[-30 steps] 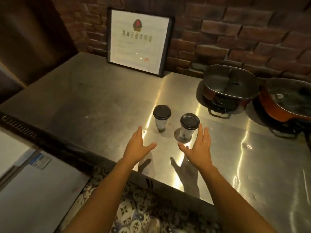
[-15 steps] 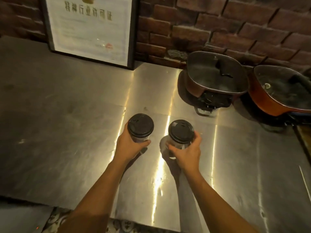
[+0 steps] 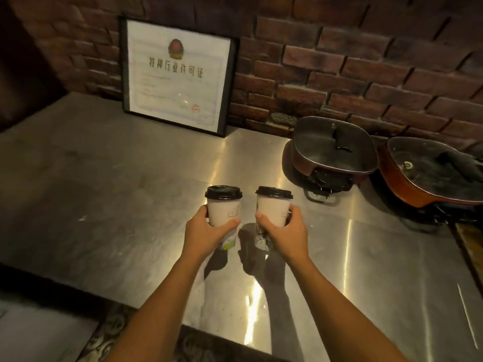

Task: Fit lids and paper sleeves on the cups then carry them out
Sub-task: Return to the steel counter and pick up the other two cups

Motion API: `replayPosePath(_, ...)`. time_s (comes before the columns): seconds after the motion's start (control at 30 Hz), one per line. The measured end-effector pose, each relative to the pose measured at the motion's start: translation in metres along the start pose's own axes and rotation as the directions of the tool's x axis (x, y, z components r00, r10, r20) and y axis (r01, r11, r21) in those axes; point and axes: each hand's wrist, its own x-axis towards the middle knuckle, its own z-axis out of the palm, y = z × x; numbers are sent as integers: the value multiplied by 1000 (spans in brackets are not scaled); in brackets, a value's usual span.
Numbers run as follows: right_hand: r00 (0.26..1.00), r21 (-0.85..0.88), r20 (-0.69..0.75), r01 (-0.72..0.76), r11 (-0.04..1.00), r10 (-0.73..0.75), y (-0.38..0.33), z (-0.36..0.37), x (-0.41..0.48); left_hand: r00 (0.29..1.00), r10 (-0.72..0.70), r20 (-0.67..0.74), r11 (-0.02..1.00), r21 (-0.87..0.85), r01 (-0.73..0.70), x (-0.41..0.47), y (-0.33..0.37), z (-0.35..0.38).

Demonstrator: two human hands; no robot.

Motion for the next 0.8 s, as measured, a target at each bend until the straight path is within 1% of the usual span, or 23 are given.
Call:
replayPosePath(0.23, 980, 8, 124, 158, 987, -158, -51, -17, -53, 985, 34, -170, 997, -57, -44, -93, 37, -48)
replayPosePath(0.43, 896, 86, 292, 324, 942, -334, -87, -38, -143, 933, -8, -360, 994, -106, -32, -223, 44, -86)
replayPosePath(0.5, 854, 106, 358, 364, 925, -377, -95, -36, -180, 892, -43, -450, 992, -128, -17, -270, 39, -102)
replayPosePath(0.6, 788, 156, 458, 384, 910, -411, -109, -27, -237, 810, -92, -579, 990, -140, 12, -336, 26, -129)
replayPosePath(0.7, 697, 221, 561, 393, 893, -446, -121, -16, -301, 716, -139, -684, 988, -143, 55, -403, 11, -161)
replayPosePath(0.8, 594, 265, 659, 392, 881, -462, -127, -2, -364, 623, -153, -767, 987, -147, 62, -464, -8, -192)
